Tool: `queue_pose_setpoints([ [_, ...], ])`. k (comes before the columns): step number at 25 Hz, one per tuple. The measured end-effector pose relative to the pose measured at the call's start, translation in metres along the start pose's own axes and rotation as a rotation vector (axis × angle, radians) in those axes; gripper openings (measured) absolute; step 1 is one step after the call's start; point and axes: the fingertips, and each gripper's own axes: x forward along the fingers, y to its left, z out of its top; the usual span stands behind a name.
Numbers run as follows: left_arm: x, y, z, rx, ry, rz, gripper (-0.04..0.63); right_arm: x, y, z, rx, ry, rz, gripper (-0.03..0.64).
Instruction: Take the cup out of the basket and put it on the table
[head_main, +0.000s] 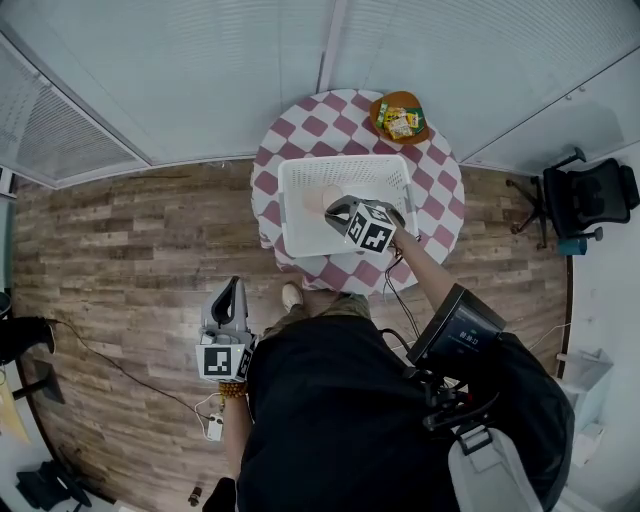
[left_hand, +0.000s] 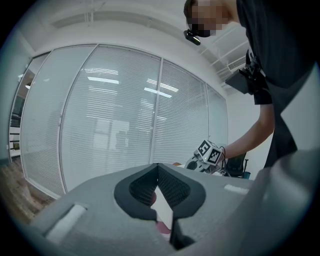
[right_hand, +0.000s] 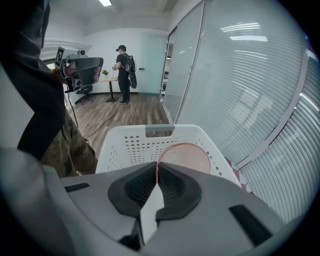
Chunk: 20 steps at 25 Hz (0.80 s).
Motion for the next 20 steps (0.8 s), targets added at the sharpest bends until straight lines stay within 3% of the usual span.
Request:
queue_pose_setpoints([
  [4, 0.000, -0.001, 0.004, 0.011, 0.004, -0.002, 0.005, -0.005, 0.004, 0.009, -0.005, -0.029, -0.014, 0.018],
  [8, 0.000, -0.005, -0.004, 0.073, 0.039, -0.020, 0.003, -0.009, 0.005, 0.022, -0.005, -0.077, -0.042, 0.018],
  [11, 0.004, -0.008, 0.002, 0.057, 0.008, -0.028, 0.005, -0.013, 0.008, 0.032, -0.001, -0.112, -0.058, 0.018],
  [14, 0.003, -0.008, -0.005, 0.079, 0.059, -0.028, 0.003, -0.017, 0.011, 0.042, 0.010, -0.151, -0.071, 0.018],
  [20, 0.006, -0.011, -0.005, 0.085, 0.048, -0.048, 0.003, -0.024, 0.018, 0.056, 0.037, -0.212, -0.100, 0.018],
])
